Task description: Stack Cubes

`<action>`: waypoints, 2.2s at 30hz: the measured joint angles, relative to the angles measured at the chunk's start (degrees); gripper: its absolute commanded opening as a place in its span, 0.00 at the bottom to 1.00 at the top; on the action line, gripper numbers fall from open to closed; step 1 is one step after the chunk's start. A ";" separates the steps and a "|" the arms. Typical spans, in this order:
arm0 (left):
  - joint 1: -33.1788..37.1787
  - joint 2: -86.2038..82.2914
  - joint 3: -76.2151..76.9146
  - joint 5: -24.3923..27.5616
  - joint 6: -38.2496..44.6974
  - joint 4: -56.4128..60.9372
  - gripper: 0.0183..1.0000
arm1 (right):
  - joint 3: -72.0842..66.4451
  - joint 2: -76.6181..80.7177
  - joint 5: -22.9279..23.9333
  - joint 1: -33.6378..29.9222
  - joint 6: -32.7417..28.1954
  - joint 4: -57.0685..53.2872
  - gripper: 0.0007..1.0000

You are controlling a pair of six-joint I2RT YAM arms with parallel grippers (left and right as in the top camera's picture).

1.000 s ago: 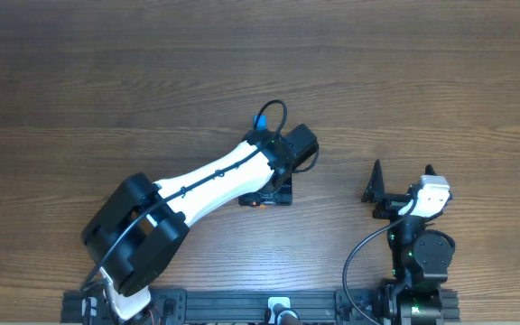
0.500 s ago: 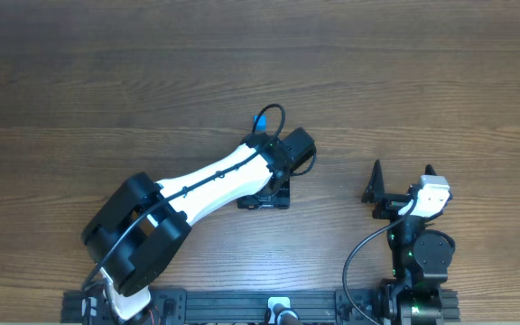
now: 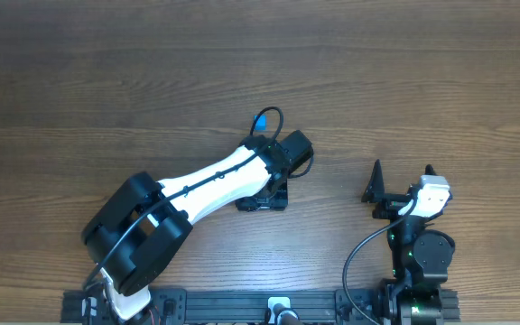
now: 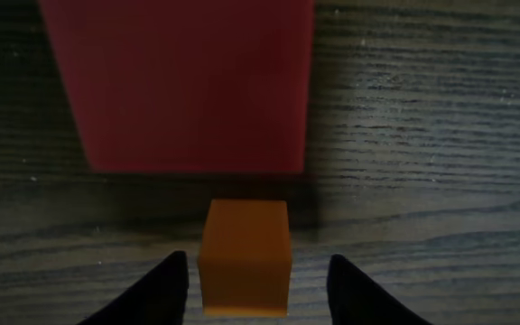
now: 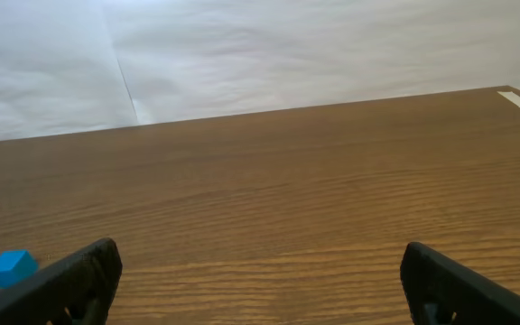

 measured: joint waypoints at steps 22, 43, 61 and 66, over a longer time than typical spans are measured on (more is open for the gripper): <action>0.63 0.04 -1.25 -0.20 -0.24 0.85 0.30 | 0.00 0.00 0.00 0.00 0.02 -0.02 0.99; 0.63 0.02 -1.22 -0.22 -0.61 1.05 0.02 | 0.00 0.00 0.00 0.00 0.02 0.00 0.99; 3.67 -7.61 9.49 -3.50 1.81 -8.48 0.02 | 0.00 0.00 0.00 0.00 0.02 0.00 0.99; 5.53 -7.61 9.84 -4.04 3.06 -7.89 0.02 | 0.00 0.00 0.00 0.00 0.00 0.00 0.99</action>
